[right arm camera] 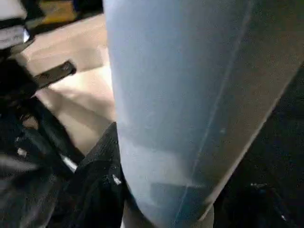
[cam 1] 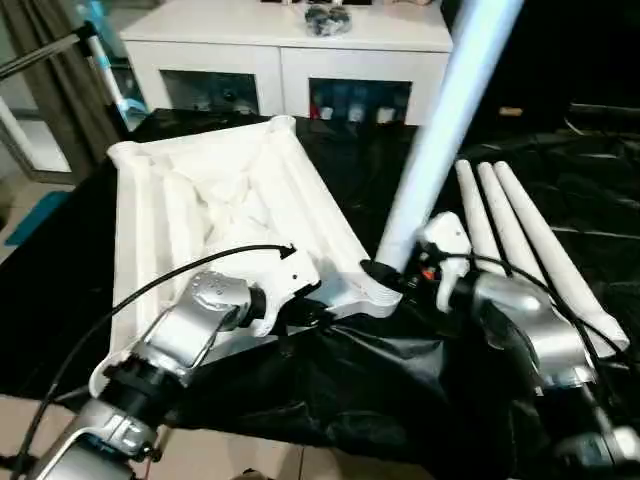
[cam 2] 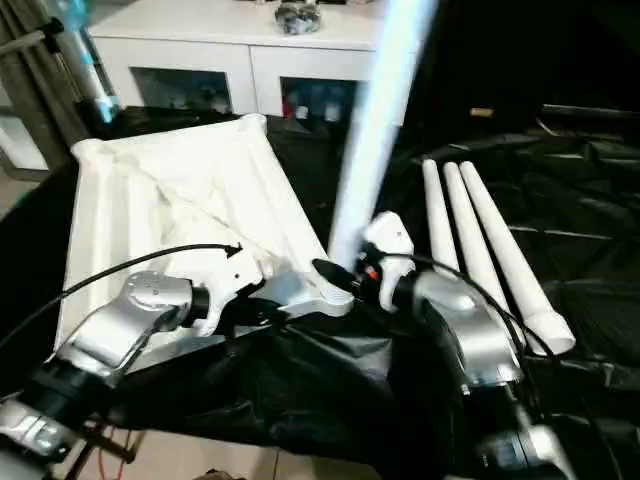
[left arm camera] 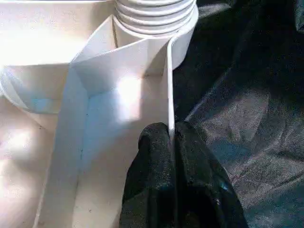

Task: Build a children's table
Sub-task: Insert table leg to table base, then rotate leg to tighten

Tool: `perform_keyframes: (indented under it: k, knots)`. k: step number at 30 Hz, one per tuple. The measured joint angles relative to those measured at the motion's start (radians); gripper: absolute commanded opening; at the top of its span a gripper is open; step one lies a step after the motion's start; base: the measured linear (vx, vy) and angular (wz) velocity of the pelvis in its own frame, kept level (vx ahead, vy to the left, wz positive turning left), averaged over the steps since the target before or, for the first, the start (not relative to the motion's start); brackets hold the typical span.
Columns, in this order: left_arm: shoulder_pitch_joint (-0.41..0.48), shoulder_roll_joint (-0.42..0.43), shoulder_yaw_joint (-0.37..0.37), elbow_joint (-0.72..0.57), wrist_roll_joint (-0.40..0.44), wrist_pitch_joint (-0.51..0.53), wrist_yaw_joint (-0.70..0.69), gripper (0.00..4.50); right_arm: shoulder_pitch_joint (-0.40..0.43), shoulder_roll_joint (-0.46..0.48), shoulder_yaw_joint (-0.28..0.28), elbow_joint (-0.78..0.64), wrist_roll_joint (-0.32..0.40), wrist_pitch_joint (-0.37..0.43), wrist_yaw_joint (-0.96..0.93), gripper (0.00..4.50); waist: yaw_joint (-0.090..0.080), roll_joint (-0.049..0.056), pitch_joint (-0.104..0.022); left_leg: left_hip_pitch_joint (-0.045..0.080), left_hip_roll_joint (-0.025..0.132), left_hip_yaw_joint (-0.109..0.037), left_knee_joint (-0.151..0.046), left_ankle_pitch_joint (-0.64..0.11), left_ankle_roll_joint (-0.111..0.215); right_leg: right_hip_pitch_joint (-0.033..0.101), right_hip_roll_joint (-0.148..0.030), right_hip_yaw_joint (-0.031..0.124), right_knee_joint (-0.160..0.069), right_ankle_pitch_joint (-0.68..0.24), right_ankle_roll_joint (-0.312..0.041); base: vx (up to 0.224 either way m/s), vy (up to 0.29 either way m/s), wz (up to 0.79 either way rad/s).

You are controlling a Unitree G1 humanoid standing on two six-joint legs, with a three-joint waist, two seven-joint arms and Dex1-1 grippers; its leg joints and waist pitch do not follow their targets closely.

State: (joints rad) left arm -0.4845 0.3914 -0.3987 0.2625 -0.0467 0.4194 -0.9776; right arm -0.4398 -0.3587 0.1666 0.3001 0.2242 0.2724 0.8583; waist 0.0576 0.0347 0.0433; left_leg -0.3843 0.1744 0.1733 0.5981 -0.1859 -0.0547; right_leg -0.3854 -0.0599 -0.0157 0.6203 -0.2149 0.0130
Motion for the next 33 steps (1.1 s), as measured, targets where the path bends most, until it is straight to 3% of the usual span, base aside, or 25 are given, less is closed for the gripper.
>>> perform_keyframes:
  k: [4, 8, 16, 21, 26, 29, 33]
  knots:
    - [0.004, 0.033, -0.003, -0.018, 0.001, 0.0, -0.023, 0.0, -0.061, -0.01, 0.028, 0.078, -0.002, -0.005, 0.084, 1.9, -0.005, -0.008, -0.001, 0.0, 0.0, 0.0, 0.0, 0.0, 0.0, 0.001, 0.0, 0.0, -0.003, 0.0, 0.0, 0.0, 0.0, 0.0]
    - [0.004, 0.044, -0.012, -0.025, 0.003, -0.005, -0.035, 0.0, -0.077, -0.021, 0.037, 0.11, -0.002, -0.024, 0.149, 1.9, 0.001, -0.012, -0.003, 0.0, 0.0, 0.001, 0.0, 0.0, 0.0, 0.002, 0.0, 0.0, -0.006, 0.0, -0.001, 0.0, 0.0, 0.0]
    - [0.024, 0.068, -0.033, -0.059, 0.004, -0.044, -0.081, 0.0, -0.03, -0.055, 0.042, 0.091, 0.003, -0.123, 0.265, 1.9, 0.02, -0.012, -0.004, 0.0, 0.0, 0.001, 0.0, 0.001, 0.002, 0.003, 0.0, 0.0, -0.007, -0.002, -0.003, 0.0, 0.0, 0.0]
    - [0.037, 0.078, -0.036, -0.078, 0.004, -0.043, -0.101, 0.0, 0.018, -0.058, 0.041, 0.045, 0.01, -0.132, 0.274, 1.9, 0.03, -0.012, -0.005, 0.002, 0.0, 0.001, 0.0, 0.001, 0.002, 0.004, 0.0, 0.0, -0.007, -0.002, -0.003, 0.0, 0.0, 0.0]
    - [0.037, 0.08, -0.036, -0.075, 0.004, -0.038, -0.108, 0.0, 0.024, -0.034, 0.036, 0.049, 0.009, -0.142, 0.258, 1.9, 0.029, -0.009, -0.007, 0.003, 0.0, 0.001, 0.0, 0.001, 0.002, 0.005, 0.0, 0.0, -0.007, -0.002, -0.003, 0.0, 0.0, 0.0]
    - [0.031, 0.071, -0.028, -0.056, 0.008, -0.017, -0.091, 0.0, 0.019, 0.005, 0.028, 0.084, 0.002, -0.161, 0.196, 1.9, 0.024, -0.007, -0.008, 0.011, 0.0, 0.001, -0.001, 0.0, 0.001, 0.011, 0.0, 0.001, -0.006, -0.001, -0.003, 0.0, 0.0, 0.0]
    - [-0.03, -0.045, -0.008, 0.047, 0.061, 0.04, 0.055, 0.0, -0.044, 0.091, -0.02, 0.216, -0.049, -0.166, -0.06, 1.9, -0.002, -0.003, -0.002, 0.029, -0.001, 0.001, -0.002, 0.0, 0.001, 0.018, -0.001, 0.0, -0.009, -0.006, 0.004, -0.047, 0.002, -0.04]
